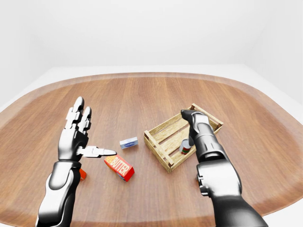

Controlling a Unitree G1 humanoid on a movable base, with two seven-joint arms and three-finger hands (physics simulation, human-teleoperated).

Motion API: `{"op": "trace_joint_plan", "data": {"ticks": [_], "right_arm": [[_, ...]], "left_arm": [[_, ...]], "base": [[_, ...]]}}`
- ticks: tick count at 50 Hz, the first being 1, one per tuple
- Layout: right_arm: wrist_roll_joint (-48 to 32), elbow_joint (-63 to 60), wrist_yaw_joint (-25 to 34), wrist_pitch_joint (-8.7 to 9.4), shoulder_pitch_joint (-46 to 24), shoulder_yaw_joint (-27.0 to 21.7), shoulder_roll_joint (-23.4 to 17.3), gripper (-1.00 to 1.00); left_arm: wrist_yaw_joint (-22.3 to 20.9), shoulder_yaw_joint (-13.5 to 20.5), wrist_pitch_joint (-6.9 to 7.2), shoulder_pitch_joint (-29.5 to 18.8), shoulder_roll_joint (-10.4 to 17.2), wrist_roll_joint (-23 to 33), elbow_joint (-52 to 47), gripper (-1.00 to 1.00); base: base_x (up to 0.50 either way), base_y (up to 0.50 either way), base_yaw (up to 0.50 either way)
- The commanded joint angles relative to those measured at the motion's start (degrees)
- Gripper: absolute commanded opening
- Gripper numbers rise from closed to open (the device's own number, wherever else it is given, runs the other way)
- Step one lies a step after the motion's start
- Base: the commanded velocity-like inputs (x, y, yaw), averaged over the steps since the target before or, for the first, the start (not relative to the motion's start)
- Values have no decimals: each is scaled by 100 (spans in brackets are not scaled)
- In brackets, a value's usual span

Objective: Pick up the tomato sauce, and put it in the wooden tray.

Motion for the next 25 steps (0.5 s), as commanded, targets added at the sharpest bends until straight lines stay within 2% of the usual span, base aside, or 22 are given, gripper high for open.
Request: {"op": "trace_joint_plan", "data": {"ticks": [1,8,19,25], "right_arm": [[-219,-2387,1400,0,349,-323,-353,100],[-535,-4646,1525,0,1155,-664,-185,100],[-736,-6755,1525,0,1841,-871,282,100],[-767,-7848,1525,0,1988,-992,502,100]], "left_arm": [[-1,-10,0,16,-4,9,22,100],[-4,-24,0,35,-4,28,5,100],[-4,-15,0,22,-5,23,0,100],[-12,1,0,36,-2,7,-83,100]], "base": [[0,0,0],[0,0,0],[0,0,0],[0,0,0]]}}
